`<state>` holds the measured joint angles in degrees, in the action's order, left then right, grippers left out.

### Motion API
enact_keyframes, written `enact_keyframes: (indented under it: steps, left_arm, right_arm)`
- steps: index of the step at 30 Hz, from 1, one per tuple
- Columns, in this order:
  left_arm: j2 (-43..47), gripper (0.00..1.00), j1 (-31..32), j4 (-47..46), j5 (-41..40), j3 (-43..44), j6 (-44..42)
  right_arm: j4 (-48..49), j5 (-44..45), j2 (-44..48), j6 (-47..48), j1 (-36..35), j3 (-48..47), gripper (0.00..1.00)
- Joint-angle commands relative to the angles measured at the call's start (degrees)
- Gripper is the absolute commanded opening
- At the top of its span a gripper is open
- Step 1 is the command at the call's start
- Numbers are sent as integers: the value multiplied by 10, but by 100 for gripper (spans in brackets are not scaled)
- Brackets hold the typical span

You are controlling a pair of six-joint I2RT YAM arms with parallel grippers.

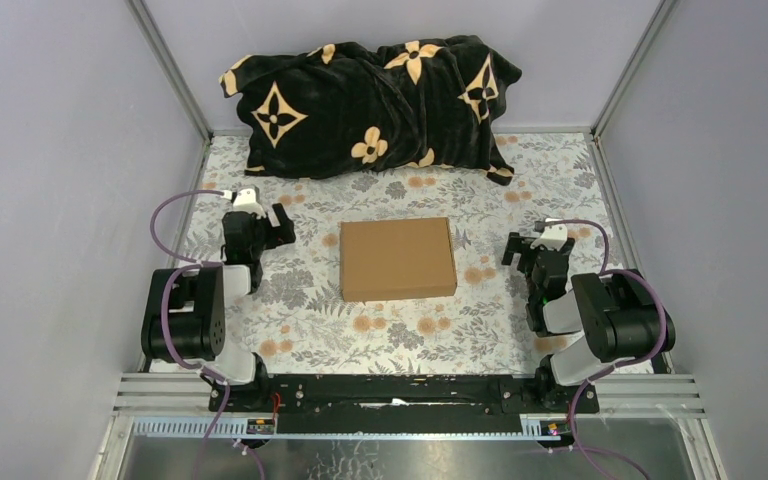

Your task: Fold the paper box

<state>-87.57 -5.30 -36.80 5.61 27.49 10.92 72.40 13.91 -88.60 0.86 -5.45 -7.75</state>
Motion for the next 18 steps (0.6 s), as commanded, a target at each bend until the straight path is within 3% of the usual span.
enact_keyframes:
  steps: [1,3,7,12,14,18]
  left_arm:
    - [5,98,-8,-95,8,-14,-13]
    - [23,98,-15,-127,0,-42,-2]
    - [27,99,-10,-198,89,-75,-42]
    - [4,99,22,-390,25,-170,-53]
    - [12,99,23,-317,27,-142,-62]
    - [8,99,32,-313,5,-137,-63]
  right_arm:
    - [64,-30,-3,27,2,-19,100]
    - [41,-32,7,27,2,-22,100]
    - [54,-33,1,27,2,-20,100]
    - [49,-33,2,27,2,-22,100]
    - [45,-34,2,26,2,-24,100]
    - [43,-34,3,26,2,-26,100]
